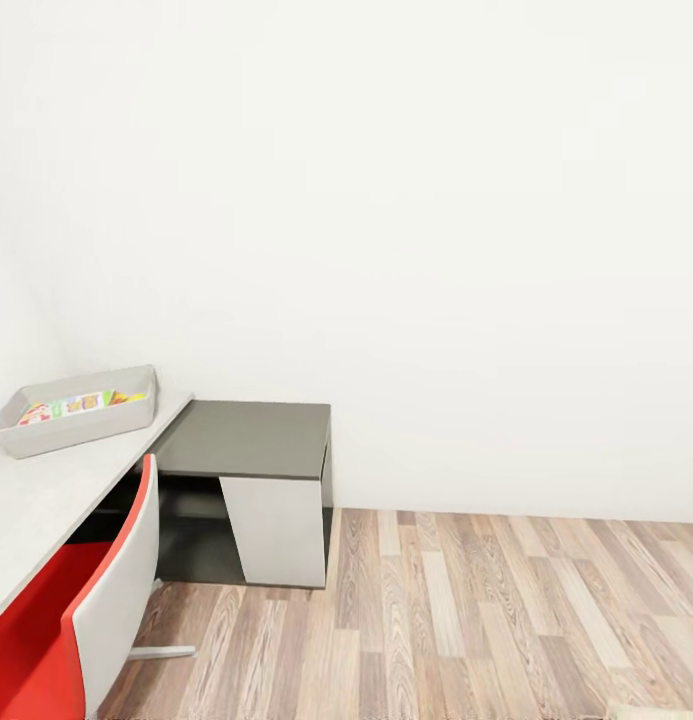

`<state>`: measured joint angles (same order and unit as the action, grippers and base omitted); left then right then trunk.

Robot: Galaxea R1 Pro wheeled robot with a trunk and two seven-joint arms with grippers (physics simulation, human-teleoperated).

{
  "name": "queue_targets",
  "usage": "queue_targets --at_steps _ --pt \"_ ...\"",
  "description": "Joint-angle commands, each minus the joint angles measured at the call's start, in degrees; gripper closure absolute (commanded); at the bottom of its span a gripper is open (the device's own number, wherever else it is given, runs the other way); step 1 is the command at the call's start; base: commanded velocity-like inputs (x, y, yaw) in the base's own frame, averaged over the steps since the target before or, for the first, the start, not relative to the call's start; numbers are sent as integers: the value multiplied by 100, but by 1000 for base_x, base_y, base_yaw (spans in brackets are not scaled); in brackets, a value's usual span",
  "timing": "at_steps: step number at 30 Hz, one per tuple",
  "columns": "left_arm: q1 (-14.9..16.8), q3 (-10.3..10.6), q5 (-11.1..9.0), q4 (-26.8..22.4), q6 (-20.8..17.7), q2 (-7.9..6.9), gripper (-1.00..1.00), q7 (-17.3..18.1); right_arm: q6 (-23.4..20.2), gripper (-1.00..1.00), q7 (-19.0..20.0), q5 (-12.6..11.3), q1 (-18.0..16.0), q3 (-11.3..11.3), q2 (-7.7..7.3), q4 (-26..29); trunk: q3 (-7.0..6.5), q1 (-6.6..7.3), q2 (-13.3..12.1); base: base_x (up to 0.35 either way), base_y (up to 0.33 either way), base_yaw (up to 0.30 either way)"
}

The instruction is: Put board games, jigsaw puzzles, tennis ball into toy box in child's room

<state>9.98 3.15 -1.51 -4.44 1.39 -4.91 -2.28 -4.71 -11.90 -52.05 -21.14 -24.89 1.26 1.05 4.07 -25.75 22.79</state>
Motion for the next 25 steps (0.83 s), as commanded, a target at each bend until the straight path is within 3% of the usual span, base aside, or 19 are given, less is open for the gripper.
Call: queue_targets --at_steps 1,8,14,20,25 --pt "-15 32 -13 4 20 1 -100 -20 35 -100 -42 -30 52 -51 -1 11 22 -3 13 0 0 0" --pt "-47 16 -5 4 28 49 -100 -18 722 -100 -49 -38 685 -42 -87 9 87 -3 13 0 0 0" --pt "-49 -6 -6 4 31 177 -100 -18 952 -100 -49 -49 1095 -49 -203 5 132 -3 13 0 0 0" --pt "-49 -15 -11 4 28 204 -100 -18 990 -100 -49 -52 1215 -45 -157 8 137 -3 13 0 0 0" --pt "-49 -8 -4 4 28 214 -100 -18 991 -100 -49 -51 1225 -42 -207 9 138 -3 13 0 0 0"
